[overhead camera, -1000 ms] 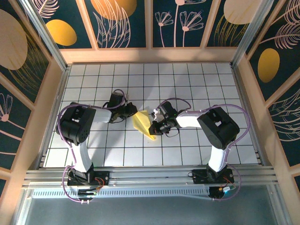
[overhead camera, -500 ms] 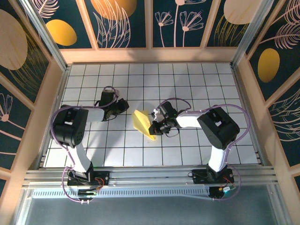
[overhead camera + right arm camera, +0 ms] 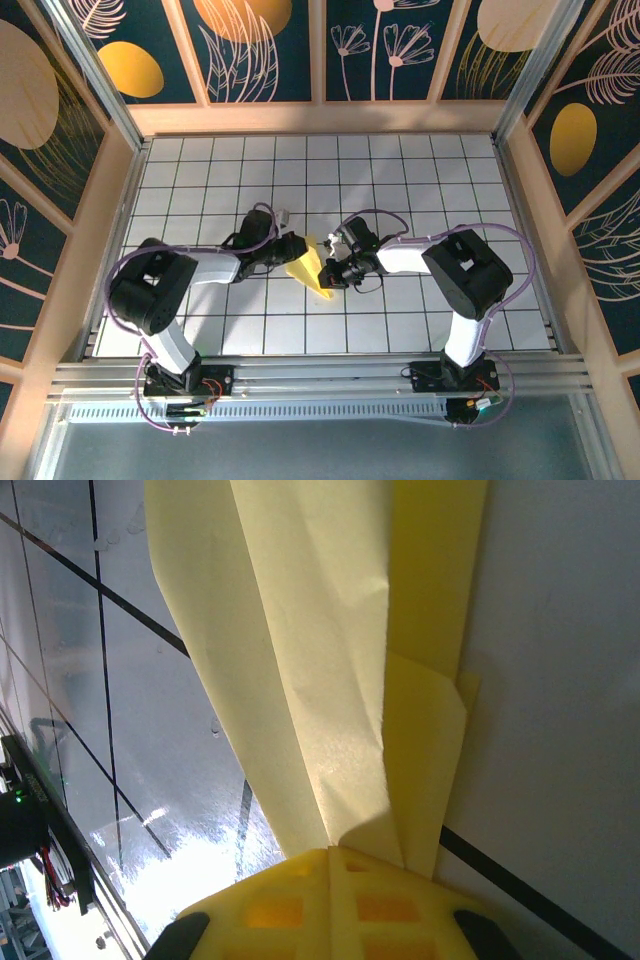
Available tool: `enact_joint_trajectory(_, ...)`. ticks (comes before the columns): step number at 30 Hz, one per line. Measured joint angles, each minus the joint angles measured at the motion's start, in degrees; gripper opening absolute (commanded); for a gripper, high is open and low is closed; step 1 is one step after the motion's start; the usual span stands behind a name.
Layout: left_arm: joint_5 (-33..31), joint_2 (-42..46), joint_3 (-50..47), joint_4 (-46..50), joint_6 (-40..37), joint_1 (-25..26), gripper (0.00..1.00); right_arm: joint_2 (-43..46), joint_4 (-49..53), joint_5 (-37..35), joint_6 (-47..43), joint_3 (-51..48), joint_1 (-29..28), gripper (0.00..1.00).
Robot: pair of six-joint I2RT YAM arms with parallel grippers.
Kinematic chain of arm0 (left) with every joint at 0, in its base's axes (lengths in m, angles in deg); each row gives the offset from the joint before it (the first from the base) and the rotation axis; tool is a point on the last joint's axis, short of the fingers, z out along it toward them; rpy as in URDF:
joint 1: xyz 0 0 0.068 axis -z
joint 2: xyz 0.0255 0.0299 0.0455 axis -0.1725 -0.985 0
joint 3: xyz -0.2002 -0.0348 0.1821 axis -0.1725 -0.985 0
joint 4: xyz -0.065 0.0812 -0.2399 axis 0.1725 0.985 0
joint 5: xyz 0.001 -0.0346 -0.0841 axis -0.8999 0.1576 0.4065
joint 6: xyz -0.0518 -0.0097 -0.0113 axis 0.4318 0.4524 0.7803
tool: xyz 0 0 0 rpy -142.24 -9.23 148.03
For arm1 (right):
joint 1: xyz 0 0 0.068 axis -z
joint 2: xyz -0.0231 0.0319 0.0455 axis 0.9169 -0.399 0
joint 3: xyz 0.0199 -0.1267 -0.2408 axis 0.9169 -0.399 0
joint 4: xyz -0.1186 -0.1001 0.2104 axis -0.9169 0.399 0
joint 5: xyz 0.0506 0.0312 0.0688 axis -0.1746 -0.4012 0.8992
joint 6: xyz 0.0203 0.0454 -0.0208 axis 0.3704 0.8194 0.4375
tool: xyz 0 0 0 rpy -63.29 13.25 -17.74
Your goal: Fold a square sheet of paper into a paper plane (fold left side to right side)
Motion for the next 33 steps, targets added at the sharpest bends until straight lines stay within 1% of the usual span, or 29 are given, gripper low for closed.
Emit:
enact_joint_trajectory(2, -0.09, -2.80, 0.61, -0.37, 0.61, 0.24, 0.06, 0.00, 0.00, -0.02, 0.09, 0.00, 0.00, 0.00)
enact_joint_trajectory(7, -0.92, -5.33, 0.66, -0.39, 1.44, 0.28, 0.06, 0.00, 0.00, -0.02, 0.09, 0.00, -0.02, 0.00)
enact_joint_trajectory(16, -2.67, -5.60, 1.73, 1.11, 1.60, 0.66, 0.04, 0.74, 0.35, -0.83, 0.24, 0.00, -0.02, 0.00)
enact_joint_trajectory(23, -3.34, -5.90, 2.23, 1.36, 1.60, 0.70, 0.01, 3.65, 3.69, -1.05, 0.61, -0.28, -0.02, 0.00)
enact_joint_trajectory(27, -3.50, -5.90, 2.25, 1.36, 1.60, 0.70, 0.01, 5.81, 3.56, -0.81, 1.68, -0.24, -0.07, 0.00)
enact_joint_trajectory(33, -3.52, -5.90, 2.25, 1.36, 1.57, 0.70, 0.01, 5.84, 2.51, -1.11, 3.28, 1.68, -0.72, 0.00)
